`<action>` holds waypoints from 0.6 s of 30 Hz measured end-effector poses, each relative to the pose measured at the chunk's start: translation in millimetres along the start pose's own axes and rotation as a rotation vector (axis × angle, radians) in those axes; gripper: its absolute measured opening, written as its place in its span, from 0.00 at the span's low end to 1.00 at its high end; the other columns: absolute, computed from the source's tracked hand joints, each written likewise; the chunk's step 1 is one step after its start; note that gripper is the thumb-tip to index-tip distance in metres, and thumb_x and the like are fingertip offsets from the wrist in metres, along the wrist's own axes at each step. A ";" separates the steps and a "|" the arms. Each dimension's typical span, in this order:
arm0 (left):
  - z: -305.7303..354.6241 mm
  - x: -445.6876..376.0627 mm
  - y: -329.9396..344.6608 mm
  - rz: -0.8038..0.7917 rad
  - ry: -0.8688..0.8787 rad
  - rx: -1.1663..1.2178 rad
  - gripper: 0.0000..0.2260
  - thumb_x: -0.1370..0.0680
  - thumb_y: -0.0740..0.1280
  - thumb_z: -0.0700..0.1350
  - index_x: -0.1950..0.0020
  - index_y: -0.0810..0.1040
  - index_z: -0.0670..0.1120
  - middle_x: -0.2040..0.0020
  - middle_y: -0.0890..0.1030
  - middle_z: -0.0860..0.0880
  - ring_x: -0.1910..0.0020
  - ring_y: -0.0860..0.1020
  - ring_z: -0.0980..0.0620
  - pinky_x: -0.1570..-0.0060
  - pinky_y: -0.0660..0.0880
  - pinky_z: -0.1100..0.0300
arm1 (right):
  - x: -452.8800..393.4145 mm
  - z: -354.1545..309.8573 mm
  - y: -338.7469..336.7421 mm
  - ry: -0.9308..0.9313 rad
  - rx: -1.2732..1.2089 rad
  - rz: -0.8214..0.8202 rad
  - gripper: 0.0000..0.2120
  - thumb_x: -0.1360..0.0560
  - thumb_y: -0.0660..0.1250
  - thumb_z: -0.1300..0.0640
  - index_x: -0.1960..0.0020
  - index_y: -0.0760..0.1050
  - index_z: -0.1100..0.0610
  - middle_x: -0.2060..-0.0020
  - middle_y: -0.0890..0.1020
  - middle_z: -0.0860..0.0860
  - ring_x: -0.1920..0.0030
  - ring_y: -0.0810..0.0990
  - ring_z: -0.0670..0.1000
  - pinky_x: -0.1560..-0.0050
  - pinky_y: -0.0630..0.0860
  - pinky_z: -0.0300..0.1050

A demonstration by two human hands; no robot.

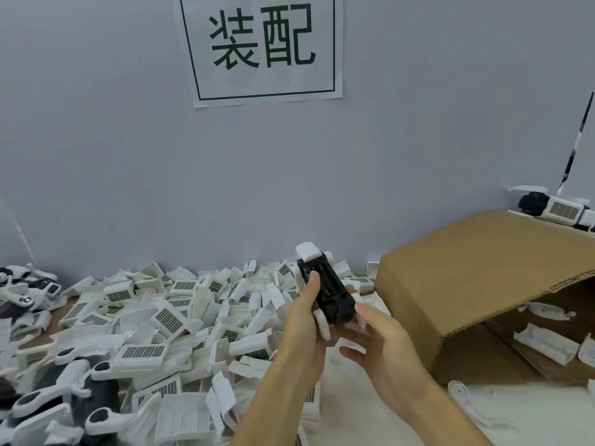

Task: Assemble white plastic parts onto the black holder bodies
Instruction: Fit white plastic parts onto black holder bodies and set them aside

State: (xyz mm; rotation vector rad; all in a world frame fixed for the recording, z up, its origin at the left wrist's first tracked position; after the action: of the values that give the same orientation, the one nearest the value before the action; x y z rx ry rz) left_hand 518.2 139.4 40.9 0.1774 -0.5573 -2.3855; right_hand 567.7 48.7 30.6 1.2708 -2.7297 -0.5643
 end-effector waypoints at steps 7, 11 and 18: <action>20.8 0.2 -30.5 0.251 0.173 0.064 0.11 0.19 0.66 0.52 0.41 0.82 0.48 0.44 0.85 0.44 0.40 0.82 0.42 0.34 0.75 0.42 | 4.4 -22.7 -36.3 -0.204 1.031 0.412 0.22 0.24 0.69 0.48 0.32 0.69 0.45 0.41 0.70 0.47 0.43 0.72 0.47 0.46 0.70 0.44; 19.6 0.2 -34.6 0.284 0.197 0.078 0.11 0.19 0.66 0.51 0.41 0.82 0.46 0.42 0.84 0.38 0.37 0.77 0.31 0.30 0.69 0.37 | -0.5 9.0 -23.9 -0.034 1.432 0.274 0.32 0.27 0.63 0.32 0.28 0.60 0.43 0.37 0.69 0.49 0.34 0.69 0.52 0.40 0.71 0.48; 17.8 -0.9 -26.1 0.242 0.205 0.018 0.12 0.18 0.66 0.50 0.39 0.81 0.46 0.47 0.86 0.49 0.41 0.78 0.31 0.34 0.71 0.42 | -0.3 10.9 -24.6 -0.019 1.346 0.174 0.23 0.25 0.71 0.44 0.32 0.71 0.42 0.38 0.73 0.46 0.35 0.71 0.50 0.44 0.69 0.43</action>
State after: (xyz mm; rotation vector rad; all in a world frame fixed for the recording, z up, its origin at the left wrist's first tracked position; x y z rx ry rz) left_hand 498.9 163.9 45.5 0.3393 -0.4748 -2.0984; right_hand 583.3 37.7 11.6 1.0067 -3.0939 1.5098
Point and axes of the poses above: each hand's wrist, its own x-axis away from the middle knuckle, its own y-axis out of the palm, z = x × y, the point moved 10 cm from there along -x, towards the middle knuckle
